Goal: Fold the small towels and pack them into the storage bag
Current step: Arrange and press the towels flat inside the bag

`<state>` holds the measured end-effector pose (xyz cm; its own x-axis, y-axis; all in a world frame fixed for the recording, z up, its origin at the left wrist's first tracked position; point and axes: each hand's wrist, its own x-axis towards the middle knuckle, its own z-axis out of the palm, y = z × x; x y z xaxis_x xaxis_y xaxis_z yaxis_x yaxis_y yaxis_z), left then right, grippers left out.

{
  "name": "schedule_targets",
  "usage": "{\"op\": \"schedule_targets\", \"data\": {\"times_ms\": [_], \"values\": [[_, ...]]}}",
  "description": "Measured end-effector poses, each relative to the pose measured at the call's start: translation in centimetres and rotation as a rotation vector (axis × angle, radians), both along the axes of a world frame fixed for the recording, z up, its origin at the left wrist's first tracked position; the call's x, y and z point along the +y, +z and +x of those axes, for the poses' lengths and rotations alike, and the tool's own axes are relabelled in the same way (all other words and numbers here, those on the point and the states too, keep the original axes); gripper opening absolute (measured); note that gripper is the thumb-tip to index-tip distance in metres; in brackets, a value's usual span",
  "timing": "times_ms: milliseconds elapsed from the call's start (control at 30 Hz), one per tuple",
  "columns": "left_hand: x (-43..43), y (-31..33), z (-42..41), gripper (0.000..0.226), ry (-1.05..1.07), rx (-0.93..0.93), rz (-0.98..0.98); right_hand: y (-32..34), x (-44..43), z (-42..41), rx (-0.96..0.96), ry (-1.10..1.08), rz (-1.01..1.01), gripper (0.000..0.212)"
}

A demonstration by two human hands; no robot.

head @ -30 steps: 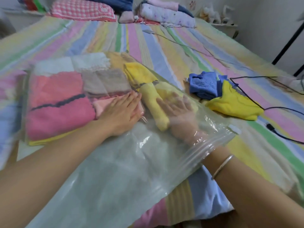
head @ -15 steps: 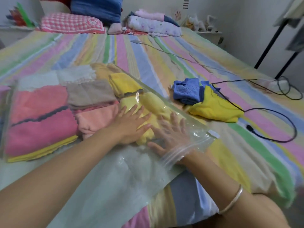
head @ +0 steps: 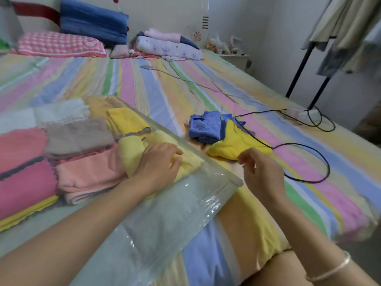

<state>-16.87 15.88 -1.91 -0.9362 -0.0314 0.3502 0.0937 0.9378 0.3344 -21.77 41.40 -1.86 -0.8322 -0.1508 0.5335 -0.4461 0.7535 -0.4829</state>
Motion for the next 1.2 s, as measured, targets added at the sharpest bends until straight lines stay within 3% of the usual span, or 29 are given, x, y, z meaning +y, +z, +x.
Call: {"op": "schedule_targets", "data": {"times_ms": [200, 300, 400, 467, 667, 800, 867, 1000, 1200], "values": [[1.9, -0.8, -0.6, 0.036, -0.088, 0.028, 0.027, 0.0, -3.8, -6.3, 0.027, 0.154, 0.751, 0.072], [1.4, -1.0, -0.5, 0.035, -0.09, 0.023, 0.078, -0.1, -4.7, -7.9, 0.029, 0.15, 1.021, 0.061], [0.5, -1.2, -0.2, 0.034, -0.092, 0.007, 0.13, 0.0, -4.5, -8.5, 0.165, 0.051, 1.097, 0.028], [0.2, -1.1, 0.0, 0.035, -0.088, -0.003, 0.155, 0.6, -4.3, -8.6, 0.241, 0.032, 0.989, 0.01], [0.8, 0.5, 0.6, 0.049, -0.091, -0.023, 0.311, 5.1, -5.4, -4.9, 0.315, 0.264, 0.285, 0.009], [0.7, 2.6, 1.6, 0.122, -0.007, -0.175, 0.815, 9.3, -7.5, -0.9, 0.158, 0.383, -0.058, 0.017], [-0.2, 3.5, 2.7, 0.137, 0.035, -0.234, 1.111, 11.0, -8.7, 0.8, 0.07, 0.446, -0.219, 0.019], [-3.1, 4.9, 5.8, 0.1, -0.06, -0.397, 1.532, 13.0, -11.6, 3.7, -0.12, 0.519, -0.439, 0.021], [-6.2, 5.4, 10.3, 0.108, -0.118, -0.315, 1.65, 13.1, -15.2, 6.4, -0.51, 0.584, -0.631, 0.006]]}}
